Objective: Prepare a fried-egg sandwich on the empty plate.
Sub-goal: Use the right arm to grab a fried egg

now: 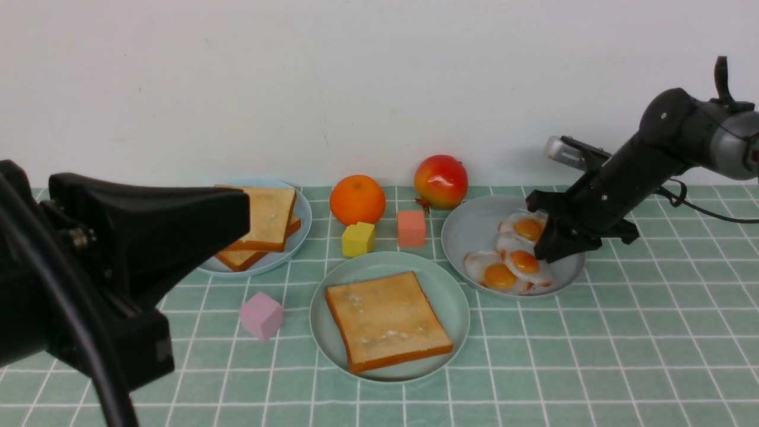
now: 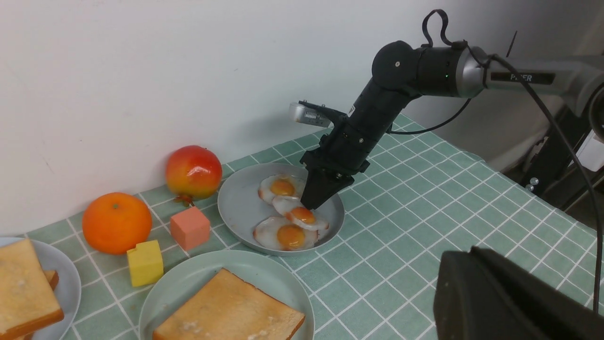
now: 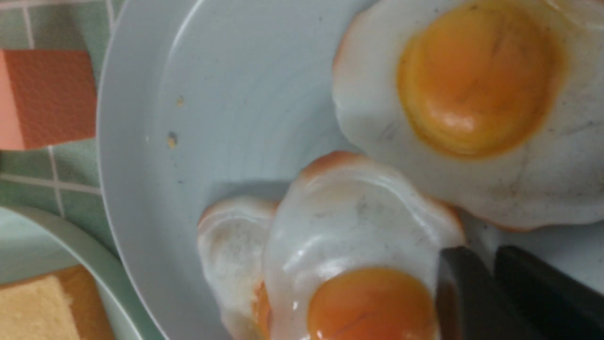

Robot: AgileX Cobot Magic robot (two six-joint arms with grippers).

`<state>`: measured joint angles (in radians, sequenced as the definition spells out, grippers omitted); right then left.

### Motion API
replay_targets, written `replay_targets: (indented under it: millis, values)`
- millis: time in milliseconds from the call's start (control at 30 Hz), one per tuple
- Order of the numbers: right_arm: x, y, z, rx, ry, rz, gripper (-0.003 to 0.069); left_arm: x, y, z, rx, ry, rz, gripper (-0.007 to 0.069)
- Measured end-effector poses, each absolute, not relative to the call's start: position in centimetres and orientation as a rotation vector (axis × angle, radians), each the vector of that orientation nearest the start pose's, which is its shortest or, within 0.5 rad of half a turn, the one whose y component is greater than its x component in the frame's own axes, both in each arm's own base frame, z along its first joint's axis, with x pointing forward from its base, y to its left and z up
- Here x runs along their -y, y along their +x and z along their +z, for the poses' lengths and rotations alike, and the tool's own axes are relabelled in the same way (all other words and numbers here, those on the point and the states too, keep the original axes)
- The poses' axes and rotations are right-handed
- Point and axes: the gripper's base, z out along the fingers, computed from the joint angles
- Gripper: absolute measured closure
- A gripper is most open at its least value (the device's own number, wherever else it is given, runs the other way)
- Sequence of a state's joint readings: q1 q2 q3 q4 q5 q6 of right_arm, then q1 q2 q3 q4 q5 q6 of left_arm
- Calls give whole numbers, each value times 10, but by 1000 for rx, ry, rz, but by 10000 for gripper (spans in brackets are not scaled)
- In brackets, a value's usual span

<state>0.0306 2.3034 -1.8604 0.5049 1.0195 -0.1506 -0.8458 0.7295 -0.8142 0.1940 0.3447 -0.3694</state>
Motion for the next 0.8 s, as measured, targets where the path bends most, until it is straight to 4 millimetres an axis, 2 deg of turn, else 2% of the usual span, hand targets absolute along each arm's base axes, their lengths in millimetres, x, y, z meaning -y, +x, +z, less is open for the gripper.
replay_targets:
  millis: [100,333,500,667,800]
  values:
    - [-51,479,161,-2866,26,625,671,107,103,389,-1708,532,-696,617]
    - [-52,472,169,-2894,-55,633,671,107,103,389,-1709,532,-695,611]
    - [-59,473,180,-2835,-192,593,650,107,103,389,-1709,532,-695,607]
    - [-68,480,184,-2726,-312,505,547,107,103,389,-1710,533,-695,604]
    - [-73,484,181,-2674,-357,471,414,107,103,389,-1710,533,-695,603]
